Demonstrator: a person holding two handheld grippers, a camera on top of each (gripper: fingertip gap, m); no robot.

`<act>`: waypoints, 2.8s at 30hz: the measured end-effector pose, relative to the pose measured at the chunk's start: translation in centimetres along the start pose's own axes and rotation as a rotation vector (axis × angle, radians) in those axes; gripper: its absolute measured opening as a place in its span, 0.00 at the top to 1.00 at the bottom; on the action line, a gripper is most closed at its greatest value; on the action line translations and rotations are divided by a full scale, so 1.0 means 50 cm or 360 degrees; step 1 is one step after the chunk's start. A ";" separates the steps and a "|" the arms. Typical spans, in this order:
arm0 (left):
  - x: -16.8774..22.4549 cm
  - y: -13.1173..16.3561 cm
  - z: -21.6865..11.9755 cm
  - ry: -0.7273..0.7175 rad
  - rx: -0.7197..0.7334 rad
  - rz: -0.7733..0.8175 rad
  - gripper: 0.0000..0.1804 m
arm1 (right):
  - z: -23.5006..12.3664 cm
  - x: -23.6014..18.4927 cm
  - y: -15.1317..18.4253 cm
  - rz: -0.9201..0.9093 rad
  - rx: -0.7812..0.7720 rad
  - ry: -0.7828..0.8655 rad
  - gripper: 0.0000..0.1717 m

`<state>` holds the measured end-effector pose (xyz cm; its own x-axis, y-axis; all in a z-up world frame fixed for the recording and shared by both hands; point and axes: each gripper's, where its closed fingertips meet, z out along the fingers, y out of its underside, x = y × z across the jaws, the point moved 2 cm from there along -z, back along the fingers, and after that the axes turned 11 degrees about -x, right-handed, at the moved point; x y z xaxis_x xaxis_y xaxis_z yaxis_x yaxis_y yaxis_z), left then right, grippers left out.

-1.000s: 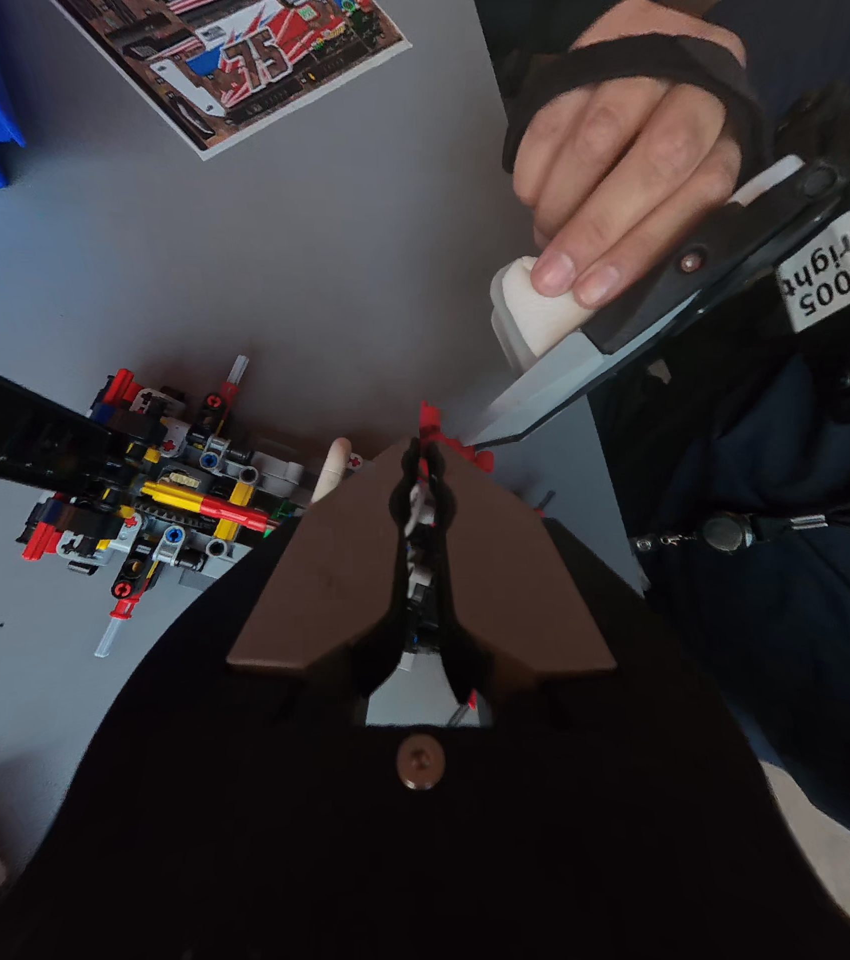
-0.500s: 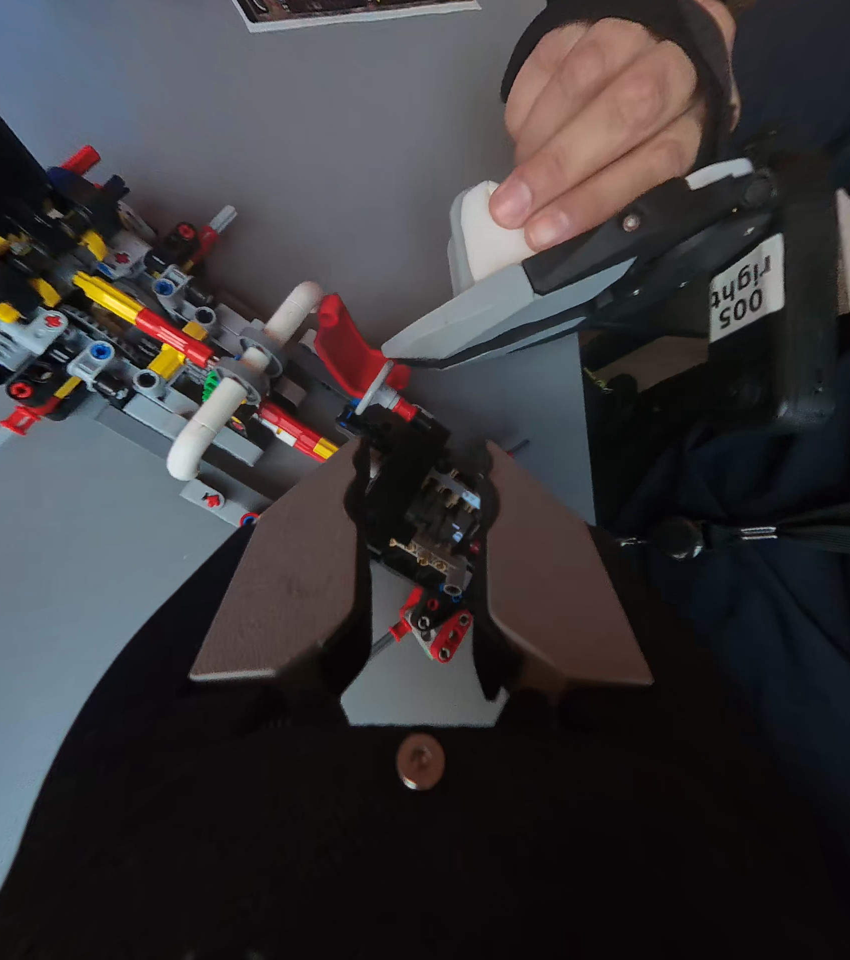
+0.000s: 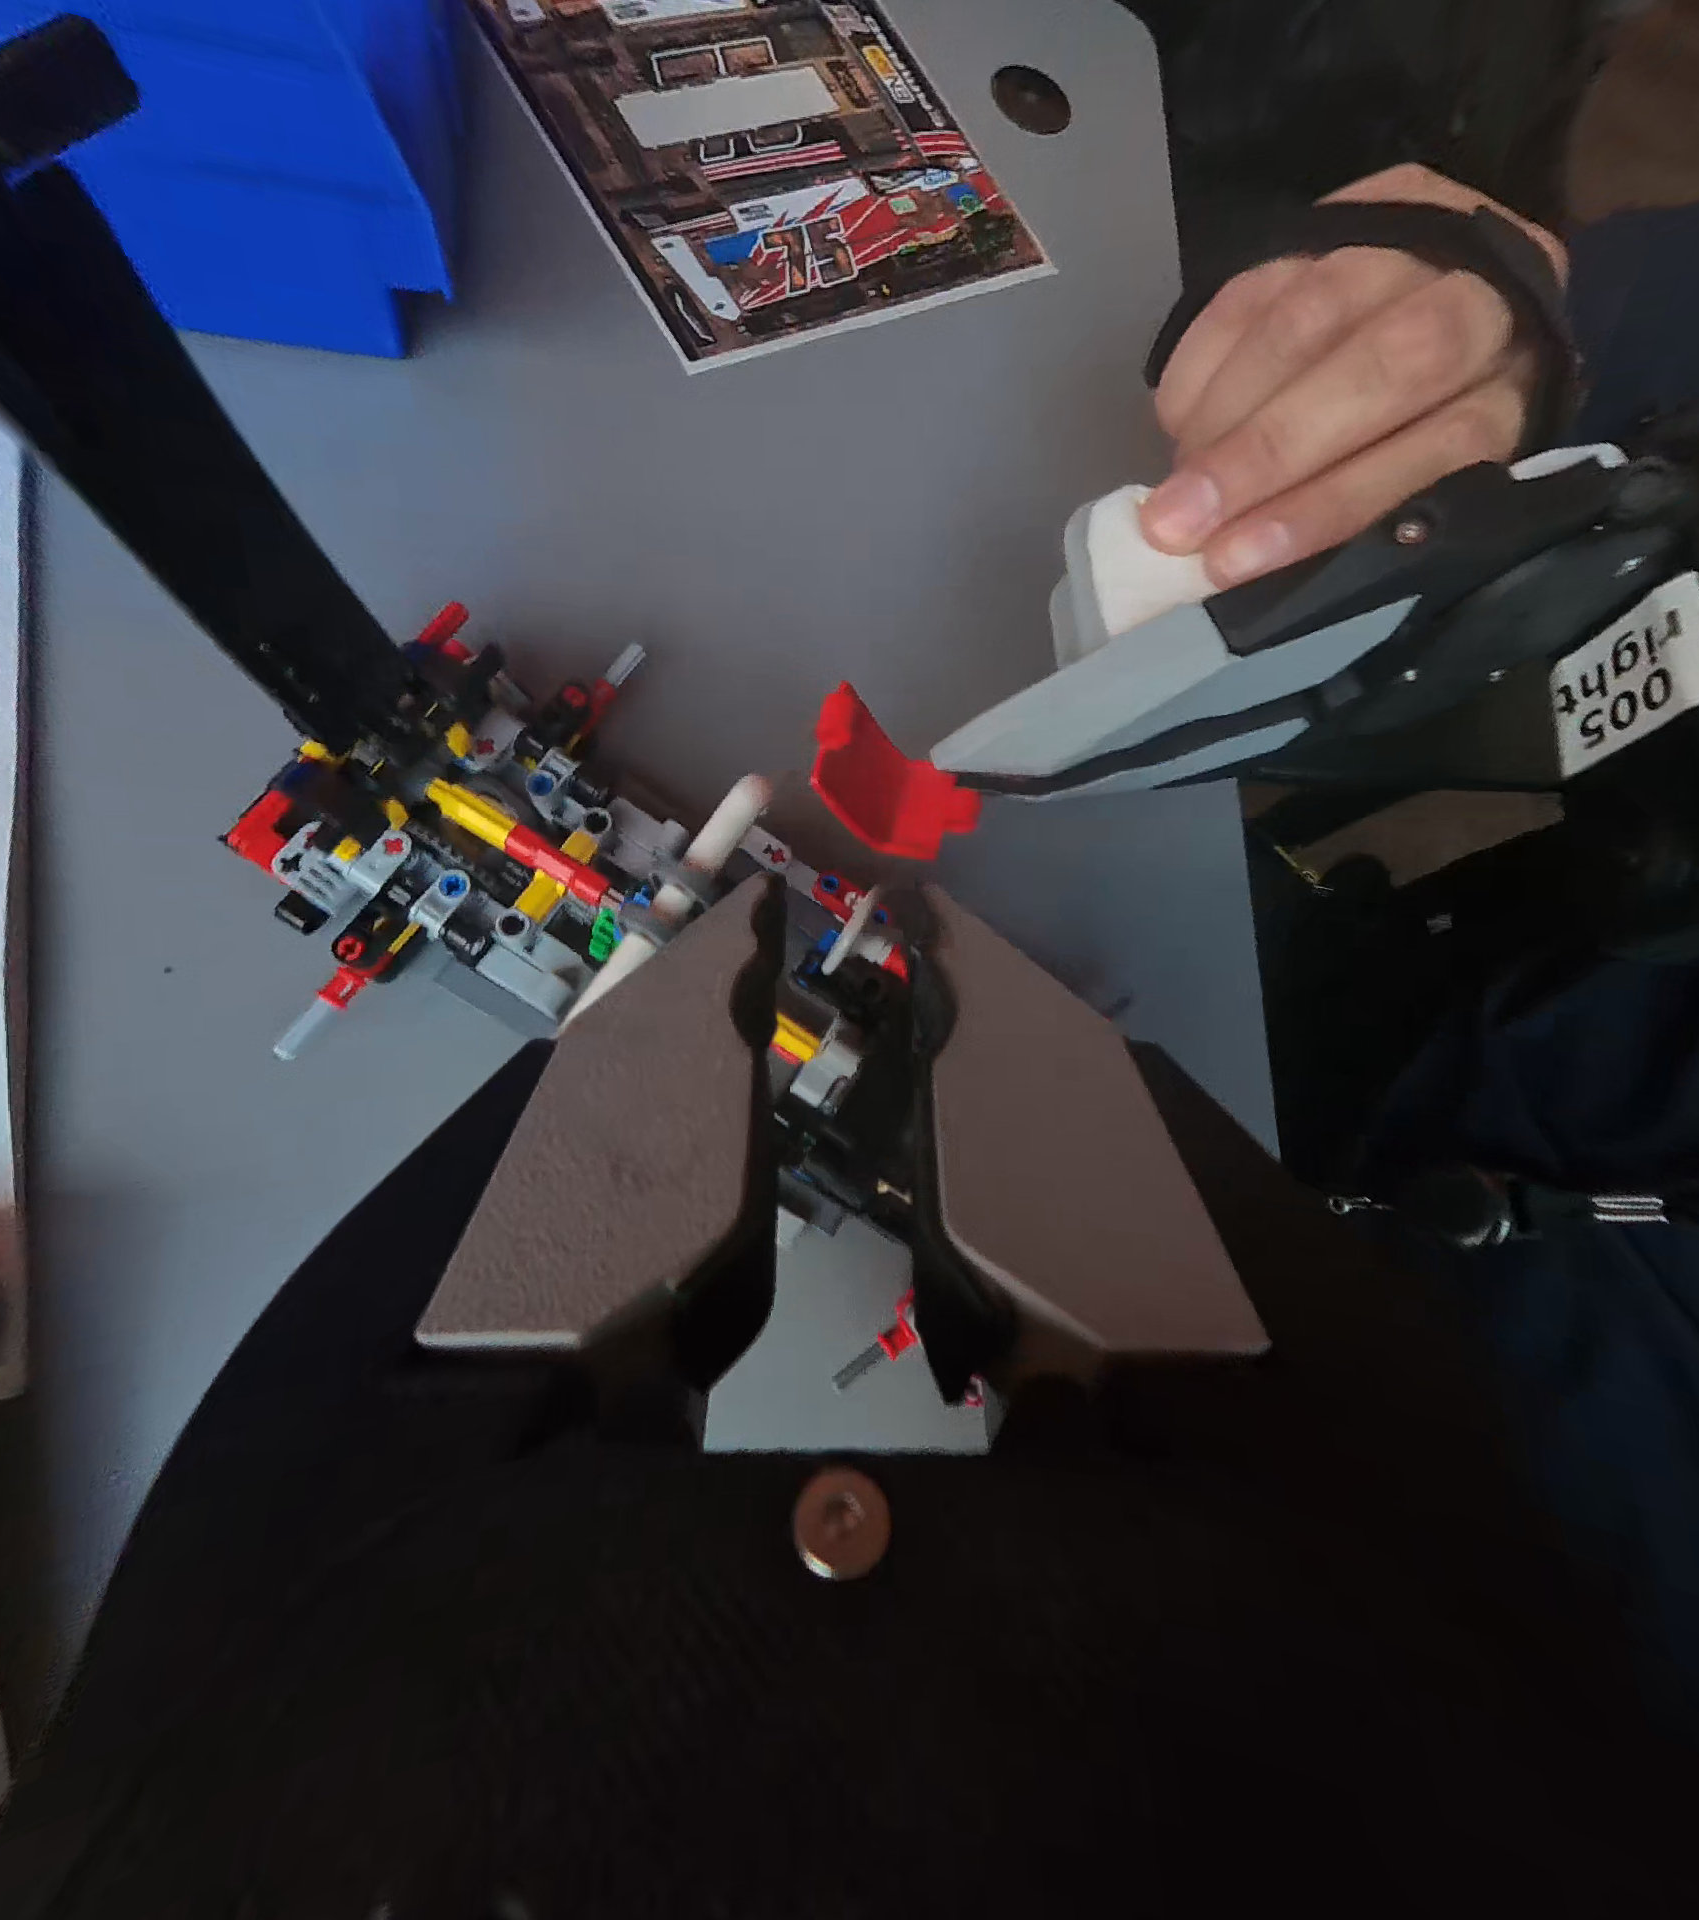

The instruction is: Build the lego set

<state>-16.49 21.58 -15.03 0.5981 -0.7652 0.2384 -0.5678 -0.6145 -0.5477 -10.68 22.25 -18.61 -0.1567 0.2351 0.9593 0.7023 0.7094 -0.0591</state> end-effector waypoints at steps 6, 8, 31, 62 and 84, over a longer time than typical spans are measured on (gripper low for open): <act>0.021 -0.029 0.025 0.0260 0.0018 -0.0038 0.94 | -0.026 0.026 -0.024 0.0042 0.0100 0.0075 1.00; 0.026 -0.028 0.029 0.0256 -0.0004 0.0006 0.99 | -0.030 0.031 -0.027 0.0113 0.0131 0.0029 1.00; 0.047 -0.046 0.022 -0.0144 0.0247 0.0638 1.00 | 0.015 0.046 -0.001 0.1869 0.0522 -0.1466 0.97; 0.026 0.069 0.088 -0.0174 -0.0247 -0.0205 0.76 | 0.082 -0.025 -0.013 0.1823 0.0083 -0.1292 1.00; 0.028 0.075 0.081 -0.0116 -0.0175 -0.0314 0.78 | 0.085 -0.025 -0.021 0.1927 0.0101 -0.1387 1.00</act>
<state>-15.48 18.97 -19.99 0.7405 -0.6147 0.2717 -0.4917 -0.7712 -0.4044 -14.18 24.04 -20.92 0.1130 0.9836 -0.1404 0.6791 -0.1796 -0.7117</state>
